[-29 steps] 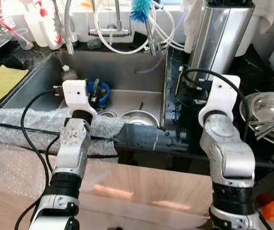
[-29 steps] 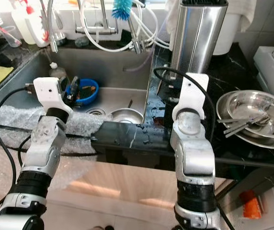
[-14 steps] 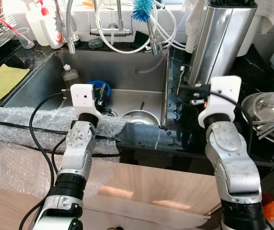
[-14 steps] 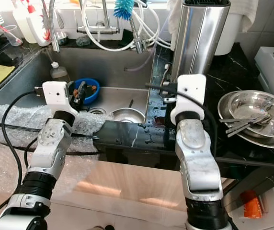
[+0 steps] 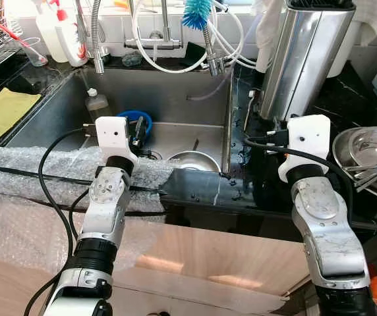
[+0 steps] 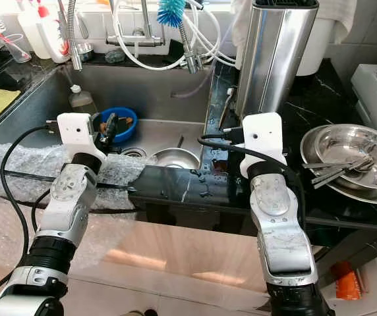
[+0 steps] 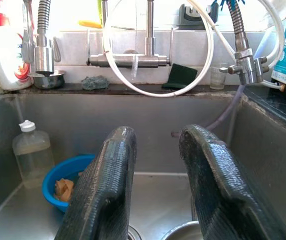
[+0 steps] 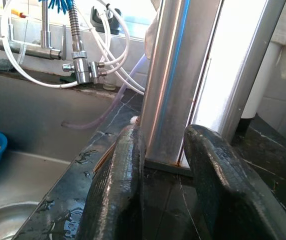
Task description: Kitchen organization
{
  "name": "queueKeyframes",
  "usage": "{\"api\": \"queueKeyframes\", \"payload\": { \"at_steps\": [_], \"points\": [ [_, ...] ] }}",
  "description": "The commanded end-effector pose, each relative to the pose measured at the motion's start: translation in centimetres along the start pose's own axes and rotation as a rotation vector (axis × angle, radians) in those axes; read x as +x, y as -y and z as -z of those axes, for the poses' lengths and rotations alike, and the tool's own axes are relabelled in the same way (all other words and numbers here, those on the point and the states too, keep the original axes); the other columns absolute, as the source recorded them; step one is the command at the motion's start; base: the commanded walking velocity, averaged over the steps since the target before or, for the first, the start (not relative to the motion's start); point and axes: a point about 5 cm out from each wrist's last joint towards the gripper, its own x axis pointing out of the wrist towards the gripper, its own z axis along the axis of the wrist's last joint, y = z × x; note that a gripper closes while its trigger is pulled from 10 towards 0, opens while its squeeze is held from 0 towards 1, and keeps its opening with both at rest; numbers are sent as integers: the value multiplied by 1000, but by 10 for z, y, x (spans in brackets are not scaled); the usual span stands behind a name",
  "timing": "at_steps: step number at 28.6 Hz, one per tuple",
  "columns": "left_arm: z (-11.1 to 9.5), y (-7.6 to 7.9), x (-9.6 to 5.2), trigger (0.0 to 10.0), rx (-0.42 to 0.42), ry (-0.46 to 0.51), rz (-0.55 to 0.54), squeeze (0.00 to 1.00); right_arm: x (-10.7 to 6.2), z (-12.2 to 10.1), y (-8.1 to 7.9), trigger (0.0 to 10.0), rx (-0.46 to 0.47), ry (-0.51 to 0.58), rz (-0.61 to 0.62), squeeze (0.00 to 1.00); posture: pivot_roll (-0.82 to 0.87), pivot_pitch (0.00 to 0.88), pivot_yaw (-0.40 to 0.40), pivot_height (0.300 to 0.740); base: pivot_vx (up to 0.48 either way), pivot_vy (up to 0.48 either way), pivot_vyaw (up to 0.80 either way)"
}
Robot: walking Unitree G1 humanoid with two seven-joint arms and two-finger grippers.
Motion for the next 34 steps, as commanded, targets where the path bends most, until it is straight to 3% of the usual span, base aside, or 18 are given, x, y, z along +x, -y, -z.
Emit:
{"api": "queueKeyframes", "payload": {
  "at_steps": [1,10,12,14,18,22,29,34],
  "points": [
    [4,-4,-3,10000,11,-7,-10,0,0,4,-2,10000,-5,-11,-8,0,-93,115,68,740,0,0,0],
    [4,-3,-3,10000,10,-8,-8,0,-4,3,-1,10000,-11,0,-24,0,-98,116,69,740,0,0,0],
    [4,-19,-4,10000,78,-15,2,0,-16,2,24,10000,-123,37,-76,0,-116,109,71,740,0,0,0],
    [4,-21,-5,10000,87,-17,3,0,-17,1,27,10000,-137,40,-79,0,-119,109,71,740,0,0,0],
    [6,-17,-6,10000,83,-20,10,0,-24,-6,26,10000,-142,58,-105,0,-128,110,70,740,0,0,0],
    [7,-13,-4,10000,71,-18,13,0,-31,3,30,10000,-164,29,-120,0,-137,107,70,740,0,0,0],
    [7,-14,-3,10000,73,-16,16,0,-28,1,27,10000,-148,26,-115,0,-135,104,71,740,0,0,0],
    [7,-15,-3,10000,75,-19,7,0,-25,10,20,10000,-119,-54,-59,0,-134,99,70,740,0,0,0]
  ]
}}
